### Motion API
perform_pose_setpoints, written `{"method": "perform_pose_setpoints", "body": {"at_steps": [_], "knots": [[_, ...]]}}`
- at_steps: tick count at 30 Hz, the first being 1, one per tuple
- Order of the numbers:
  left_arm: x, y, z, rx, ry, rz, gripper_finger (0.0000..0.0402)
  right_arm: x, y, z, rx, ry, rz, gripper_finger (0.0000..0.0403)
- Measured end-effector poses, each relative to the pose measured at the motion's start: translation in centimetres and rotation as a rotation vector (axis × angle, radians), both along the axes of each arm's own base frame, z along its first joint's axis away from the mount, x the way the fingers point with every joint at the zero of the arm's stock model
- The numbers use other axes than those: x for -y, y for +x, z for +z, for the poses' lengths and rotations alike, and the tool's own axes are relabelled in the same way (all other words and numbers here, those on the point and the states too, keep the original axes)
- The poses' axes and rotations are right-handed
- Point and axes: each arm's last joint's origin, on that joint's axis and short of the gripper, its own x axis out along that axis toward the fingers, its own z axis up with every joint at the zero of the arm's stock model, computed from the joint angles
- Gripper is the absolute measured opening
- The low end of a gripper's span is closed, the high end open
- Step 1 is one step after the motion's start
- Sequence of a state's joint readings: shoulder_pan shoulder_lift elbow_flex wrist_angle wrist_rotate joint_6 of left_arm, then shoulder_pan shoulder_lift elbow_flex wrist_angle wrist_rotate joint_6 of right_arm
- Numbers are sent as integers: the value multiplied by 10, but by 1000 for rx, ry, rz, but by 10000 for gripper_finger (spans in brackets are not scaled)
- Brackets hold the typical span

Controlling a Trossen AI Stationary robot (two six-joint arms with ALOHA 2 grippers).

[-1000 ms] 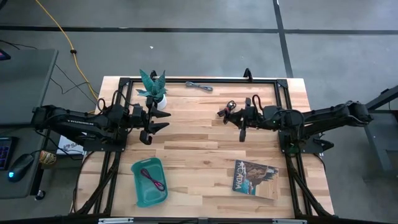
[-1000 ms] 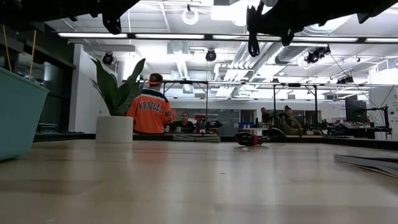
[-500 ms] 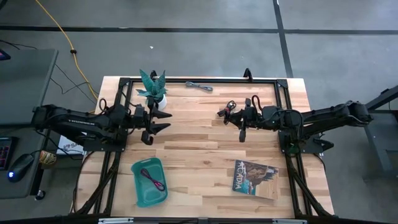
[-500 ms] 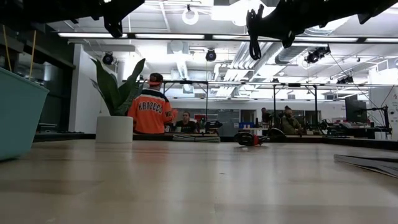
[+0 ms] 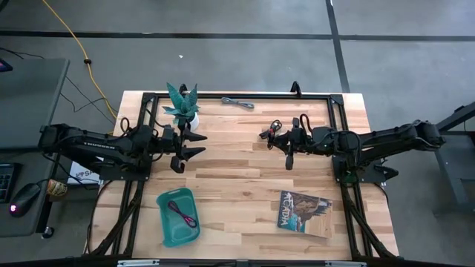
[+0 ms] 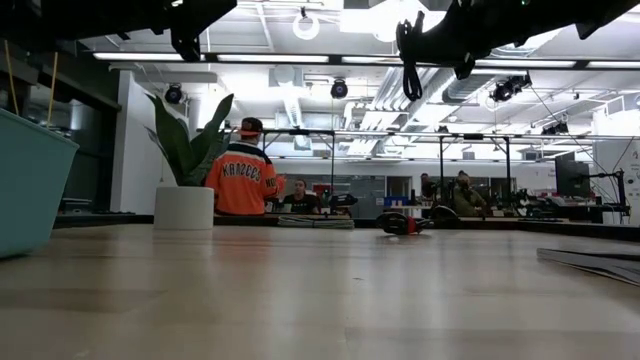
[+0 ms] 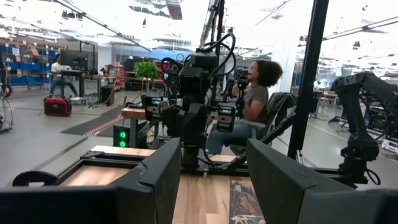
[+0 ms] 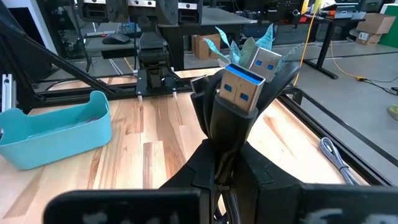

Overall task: Pick and place USB-C Cables
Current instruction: Put the right black USB cable into the green bin

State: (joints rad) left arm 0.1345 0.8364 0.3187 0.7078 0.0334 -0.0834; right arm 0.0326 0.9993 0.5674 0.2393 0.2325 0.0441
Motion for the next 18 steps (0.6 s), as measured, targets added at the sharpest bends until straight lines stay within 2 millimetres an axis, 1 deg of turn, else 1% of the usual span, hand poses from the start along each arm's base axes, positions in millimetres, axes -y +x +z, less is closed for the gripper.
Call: {"method": "perform_pose_setpoints", "body": {"at_steps": [9, 15, 18], "knots": [[0, 0, 0, -1, 0, 0, 163, 0, 1, -1, -6, 8, -1, 16], [0, 1, -2, -10, 5, 8, 163, -1, 8, -6, -7, 9, 6, 16], [-1, 3, -3, -15, 1, 24, 163, -2, 16, -6, 39, 15, 37, 16]]}}
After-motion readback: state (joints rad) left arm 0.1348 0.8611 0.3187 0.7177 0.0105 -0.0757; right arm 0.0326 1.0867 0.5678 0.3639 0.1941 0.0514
